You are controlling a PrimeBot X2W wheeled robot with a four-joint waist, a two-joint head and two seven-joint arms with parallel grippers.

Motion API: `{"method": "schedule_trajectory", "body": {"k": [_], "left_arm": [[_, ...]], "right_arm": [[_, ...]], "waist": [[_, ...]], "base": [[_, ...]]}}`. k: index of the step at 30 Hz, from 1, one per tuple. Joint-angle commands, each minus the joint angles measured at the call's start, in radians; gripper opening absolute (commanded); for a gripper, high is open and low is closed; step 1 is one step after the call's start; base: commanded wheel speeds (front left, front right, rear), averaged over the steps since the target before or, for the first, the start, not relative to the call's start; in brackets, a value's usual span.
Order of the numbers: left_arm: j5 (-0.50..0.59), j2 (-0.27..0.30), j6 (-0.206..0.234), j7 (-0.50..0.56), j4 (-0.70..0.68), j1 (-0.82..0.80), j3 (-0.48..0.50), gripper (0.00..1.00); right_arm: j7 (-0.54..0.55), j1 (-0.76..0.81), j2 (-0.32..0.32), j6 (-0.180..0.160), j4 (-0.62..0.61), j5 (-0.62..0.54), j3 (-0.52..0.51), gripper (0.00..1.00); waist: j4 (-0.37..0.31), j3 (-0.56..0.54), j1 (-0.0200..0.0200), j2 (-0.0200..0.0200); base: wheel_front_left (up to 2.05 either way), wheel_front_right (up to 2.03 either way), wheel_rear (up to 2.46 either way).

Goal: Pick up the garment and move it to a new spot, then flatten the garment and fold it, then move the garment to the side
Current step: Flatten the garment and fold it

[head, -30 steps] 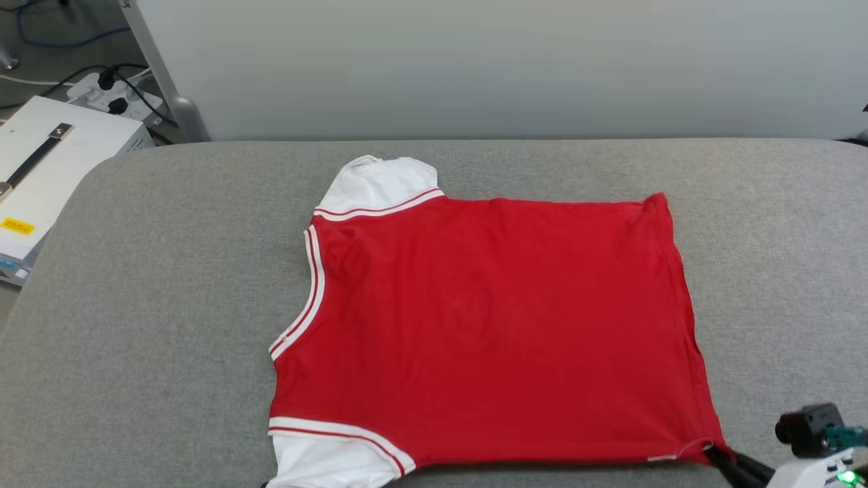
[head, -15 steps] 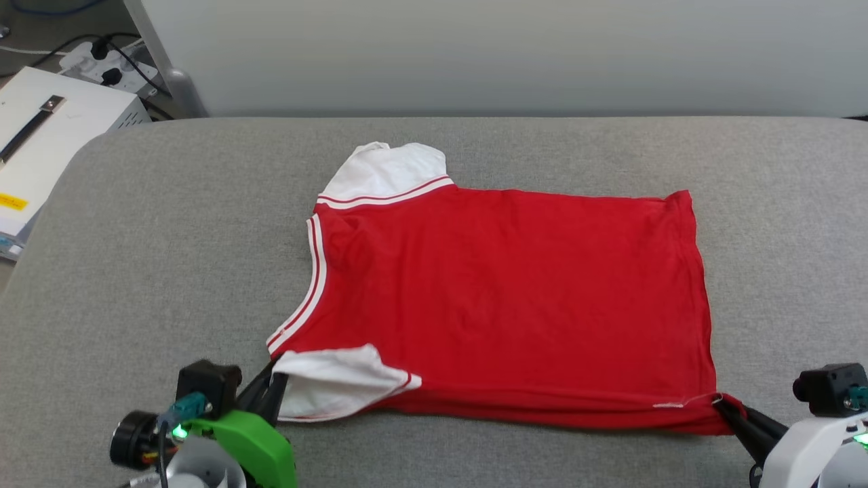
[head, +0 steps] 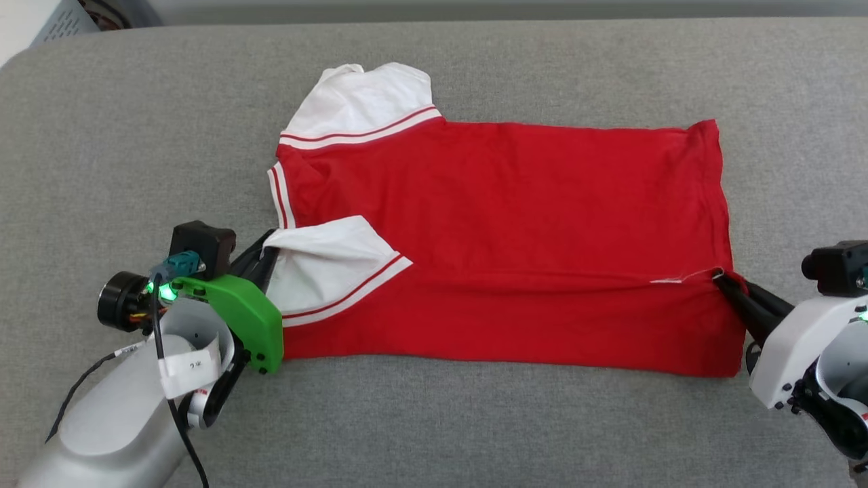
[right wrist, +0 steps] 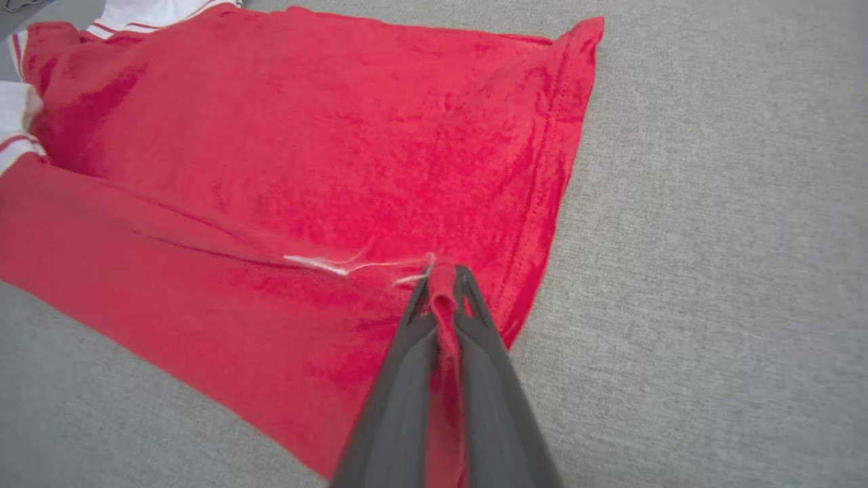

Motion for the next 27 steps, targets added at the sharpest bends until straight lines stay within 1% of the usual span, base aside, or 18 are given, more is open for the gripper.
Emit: {"method": "schedule_trajectory", "body": {"k": [1,6,11,12,13,14,15,19,22,24,27], "left_arm": [[0.008,-0.017,-0.015,-0.009,0.040,-0.029,-0.001,0.00],[0.001,-0.079,-0.065,-0.033,0.191,-0.062,-0.020,0.00],[0.001,-0.123,-0.103,-0.066,0.304,-0.065,-0.041,0.00],[-0.001,-0.130,-0.110,-0.074,0.325,-0.064,-0.042,0.15],[-0.005,-0.135,-0.115,-0.085,0.338,-0.064,-0.039,0.62],[-0.008,-0.138,-0.121,-0.101,0.352,-0.066,-0.034,1.00],[-0.007,-0.137,-0.125,-0.110,0.360,-0.069,-0.034,1.00],[-0.004,-0.117,-0.146,-0.130,0.355,-0.098,-0.025,1.00],[-0.015,-0.085,-0.169,-0.098,0.320,-0.129,-0.018,1.00],[-0.036,-0.058,-0.183,-0.037,0.284,-0.151,-0.015,1.00],[-0.095,-0.018,-0.202,0.112,0.223,-0.180,-0.016,1.00]], "right_arm": [[-0.014,-0.030,0.003,-0.001,0.025,0.006,0.004,0.00],[-0.036,-0.071,0.006,-0.001,0.123,0.004,0.033,0.00],[-0.064,-0.078,0.012,-0.001,0.184,0.014,0.069,0.00],[-0.069,-0.078,0.013,-0.001,0.191,0.015,0.078,0.00],[-0.075,-0.078,0.013,-0.001,0.194,0.016,0.085,0.04],[-0.084,-0.077,0.012,-0.001,0.198,0.020,0.090,0.50],[-0.093,-0.075,0.011,-0.001,0.198,0.021,0.091,1.00],[-0.127,-0.053,0.001,-0.001,0.185,0.024,0.092,1.00],[-0.140,-0.032,-0.006,-0.001,0.167,0.024,0.085,1.00],[-0.142,-0.020,-0.010,-0.001,0.155,0.021,0.079,1.00],[-0.135,-0.009,-0.013,-0.001,0.140,0.022,0.066,1.00]], "waist": [[-0.012,0.080,0.0001,-0.0001],[-0.001,0.105,0.0001,-0.0001],[0.008,0.089,0.0001,-0.0001],[0.009,0.080,0.0001,-0.0001],[0.011,0.071,0.0001,-0.0001],[0.014,0.057,0.0001,-0.0001],[0.017,0.046,0.0001,-0.0001],[0.036,-0.012,0.0001,-0.0001],[0.050,-0.047,0.0001,-0.0001],[0.057,-0.064,0.0001,-0.0001],[0.066,-0.080,0.0001,-0.0001]], "base": [[0.00,0.00,0.00],[0.00,0.00,0.00],[0.00,0.00,0.00],[0.00,0.00,0.00],[0.00,0.00,0.00],[0.00,0.00,0.00],[0.00,0.00,0.00],[0.00,0.00,0.00],[0.00,0.00,0.00],[0.00,0.00,0.00],[0.00,0.00,0.00]]}}
